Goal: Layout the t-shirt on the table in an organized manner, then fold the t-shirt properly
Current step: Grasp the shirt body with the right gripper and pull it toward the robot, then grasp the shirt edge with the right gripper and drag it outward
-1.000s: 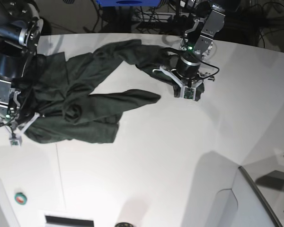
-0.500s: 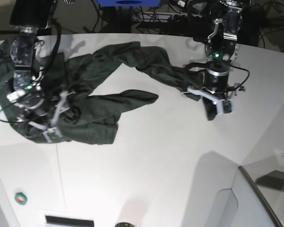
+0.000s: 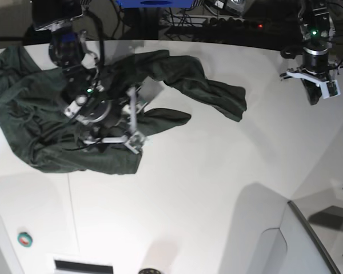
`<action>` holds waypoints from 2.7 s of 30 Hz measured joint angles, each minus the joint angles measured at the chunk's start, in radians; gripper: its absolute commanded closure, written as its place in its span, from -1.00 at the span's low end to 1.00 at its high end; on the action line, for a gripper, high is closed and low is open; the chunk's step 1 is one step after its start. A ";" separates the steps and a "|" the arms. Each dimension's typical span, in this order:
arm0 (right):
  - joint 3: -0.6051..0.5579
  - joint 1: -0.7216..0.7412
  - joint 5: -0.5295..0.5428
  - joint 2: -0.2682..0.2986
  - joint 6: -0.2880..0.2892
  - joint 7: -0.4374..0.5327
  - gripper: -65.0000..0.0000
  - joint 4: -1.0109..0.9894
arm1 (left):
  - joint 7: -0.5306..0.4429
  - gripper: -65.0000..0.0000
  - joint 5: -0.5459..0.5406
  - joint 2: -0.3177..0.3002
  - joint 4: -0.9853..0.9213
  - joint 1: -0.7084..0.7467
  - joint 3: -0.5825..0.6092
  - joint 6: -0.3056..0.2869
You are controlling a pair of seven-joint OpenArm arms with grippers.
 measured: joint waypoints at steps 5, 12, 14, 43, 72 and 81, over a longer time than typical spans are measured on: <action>-0.154 0.018 -0.010 0.011 -0.101 -0.008 -0.35 -0.017 | 0.000 1.00 0.003 0.026 -0.002 -0.001 -0.060 -0.018; -0.216 0.091 -0.005 -0.023 -0.189 -0.026 -0.16 -0.214 | -0.001 1.00 0.003 0.029 -0.002 0.001 -0.060 -0.021; -0.215 0.110 -0.006 -0.028 -0.195 -0.026 0.11 -0.249 | 0.000 1.00 0.003 0.031 -0.002 0.002 -0.060 -0.020; -0.136 -0.222 0.024 -0.009 -0.197 -0.083 0.38 0.167 | -0.002 1.00 0.002 0.031 -0.002 -0.006 -0.060 -0.021; 0.323 0.080 -0.001 -0.009 -0.234 -0.007 0.94 -0.261 | -0.001 1.00 0.003 0.031 -0.002 0.013 -0.060 -0.020; 0.321 -0.160 0.000 -0.006 -0.116 -0.018 1.00 0.046 | -0.001 1.00 0.003 0.025 -0.002 0.005 -0.027 -0.016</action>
